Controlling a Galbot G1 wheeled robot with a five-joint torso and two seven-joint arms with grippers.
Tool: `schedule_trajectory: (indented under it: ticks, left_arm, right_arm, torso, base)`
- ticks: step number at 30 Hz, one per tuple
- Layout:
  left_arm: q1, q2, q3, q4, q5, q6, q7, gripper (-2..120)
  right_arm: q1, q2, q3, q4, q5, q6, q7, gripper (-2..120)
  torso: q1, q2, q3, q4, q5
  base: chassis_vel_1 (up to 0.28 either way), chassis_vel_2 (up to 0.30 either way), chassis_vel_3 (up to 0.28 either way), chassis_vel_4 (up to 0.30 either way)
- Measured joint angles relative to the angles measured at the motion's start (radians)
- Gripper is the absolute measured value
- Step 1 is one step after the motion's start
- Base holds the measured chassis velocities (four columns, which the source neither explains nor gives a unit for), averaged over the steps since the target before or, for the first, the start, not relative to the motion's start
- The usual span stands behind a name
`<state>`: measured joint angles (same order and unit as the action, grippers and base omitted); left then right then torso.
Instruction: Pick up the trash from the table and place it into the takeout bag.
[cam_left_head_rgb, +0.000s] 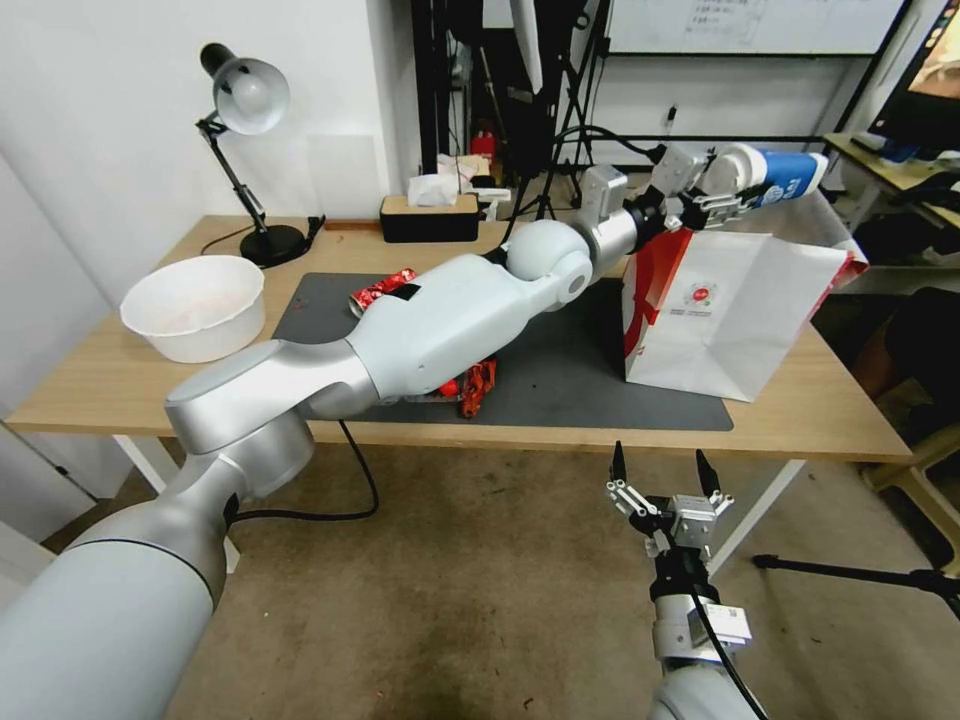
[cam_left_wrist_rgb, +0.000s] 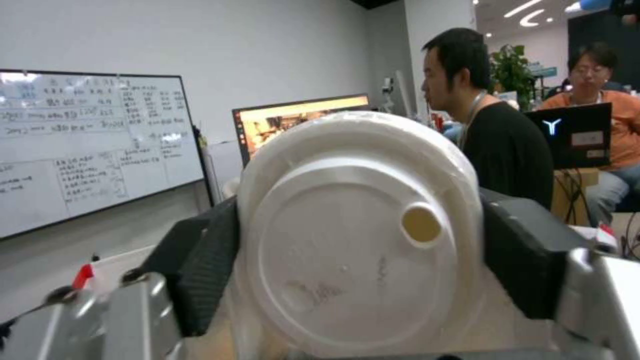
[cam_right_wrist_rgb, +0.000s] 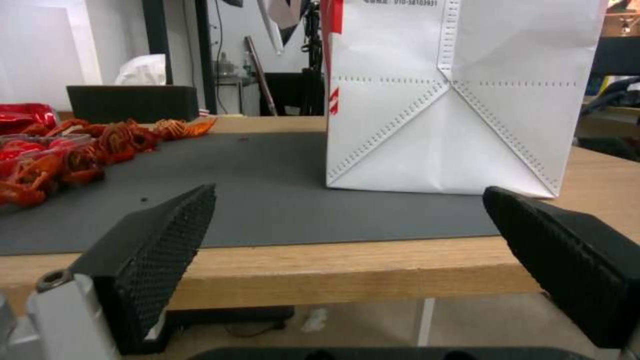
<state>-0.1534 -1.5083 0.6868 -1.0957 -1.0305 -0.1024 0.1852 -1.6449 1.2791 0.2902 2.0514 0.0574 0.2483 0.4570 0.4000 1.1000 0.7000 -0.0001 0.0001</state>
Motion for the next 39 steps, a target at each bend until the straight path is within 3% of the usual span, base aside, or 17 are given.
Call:
schedule_trajectory:
  ticks: [1,2,4,5,20,28,30,31,32,34,35,38,39]
  left_arm:
    - [0.0,0.0,0.0,0.001,0.001,0.0,0.0,77]
    - [0.0,0.0,0.0,0.001,0.001,0.0,0.0,77]
    - [0.003,0.0,0.0,0.005,0.005,0.0,-0.001,97]
    - [0.006,0.0,0.0,0.008,0.008,0.0,-0.002,99]
    - [0.005,-0.008,-0.018,0.01,0.013,0.006,-0.026,100]
    - [0.026,0.026,-0.1,-0.031,0.021,0.01,-0.061,100]
    - [0.077,0.121,-0.204,-0.113,0.04,0.025,-0.101,100]
    - [0.077,0.121,-0.204,-0.113,0.04,0.025,-0.101,100]
    - [0.1,0.161,-0.239,-0.147,0.046,0.025,-0.108,100]
    - [0.15,0.272,-0.324,-0.223,0.055,0.029,-0.121,100]
    - [0.15,0.272,-0.324,-0.223,0.055,0.029,-0.121,100]
    - [0.228,0.409,-0.408,-0.311,0.057,0.038,-0.129,100]
    - [0.228,0.409,-0.408,-0.311,0.057,0.038,-0.129,100]
  right_arm:
    - [0.0,0.0,0.0,0.0,0.0,0.0,0.0,100]
    - [0.0,0.0,0.0,0.0,0.0,0.0,0.0,100]
    - [0.0,0.001,0.0,-0.001,-0.002,0.001,0.0,100]
    - [0.0,0.001,0.0,-0.002,-0.002,0.002,0.0,100]
    - [0.003,0.006,0.0,-0.003,-0.004,0.003,0.002,100]
    - [0.003,0.004,0.002,0.0,-0.004,0.003,0.002,100]
    - [0.006,0.001,0.003,0.003,-0.004,-0.001,0.002,100]
    - [0.006,0.001,0.003,0.003,-0.004,-0.001,0.002,100]
    - [0.007,0.0,0.002,0.004,-0.004,-0.003,0.002,100]
    - [0.011,-0.002,0.0,0.007,-0.005,-0.008,0.0,100]
    - [0.011,-0.002,0.0,0.007,-0.005,-0.008,0.0,100]
    - [0.014,-0.005,-0.004,0.008,-0.006,-0.01,-0.001,100]
    - [0.014,-0.005,-0.004,0.008,-0.006,-0.01,-0.001,100]
  torso:
    - [0.0,0.0,0.0,0.0,0.0]
    - [0.0,0.0,0.0,0.0,0.0]
    - [0.0,0.0,0.0,0.0002,-0.0001]
    - [0.0,0.0,0.0,0.0003,-0.0001]
    - [0.0,0.0,0.0,0.0,-0.0001]
    - [0.0,0.0,0.0,-0.0003,-0.0002]
    - [0.0,0.0,0.0,0.0,-0.0004]
    - [0.0,0.0,0.0,0.0,-0.0004]
    - [0.0,0.0,0.0,0.0001,-0.0004]
    - [0.0,0.0,0.0,0.0002,-0.0007]
    - [0.0,0.0,0.0,0.0002,-0.0007]
    - [0.0,0.0,0.0,0.0003,-0.0007]
    - [0.0,0.0,0.0,0.0003,-0.0007]
  base:
    - [0.0,0.0,0.0,0.0]
    - [0.0,0.0,0.0,0.0]
    - [0.0,0.0,0.0,0.0]
    - [0.0,0.0,0.0,0.0]
    - [0.0,0.0,0.0,0.0]
    - [0.0,0.0,0.0,0.0]
    - [0.0,0.0,0.0,0.0]
    - [0.0,0.0,0.0,0.0]
    - [0.0,0.0,0.0,0.0]
    - [0.0,0.0,0.0,0.0]
    - [0.0,0.0,0.0,0.0]
    - [0.0,0.0,0.0,0.0]
    - [0.0,0.0,0.0,0.0]
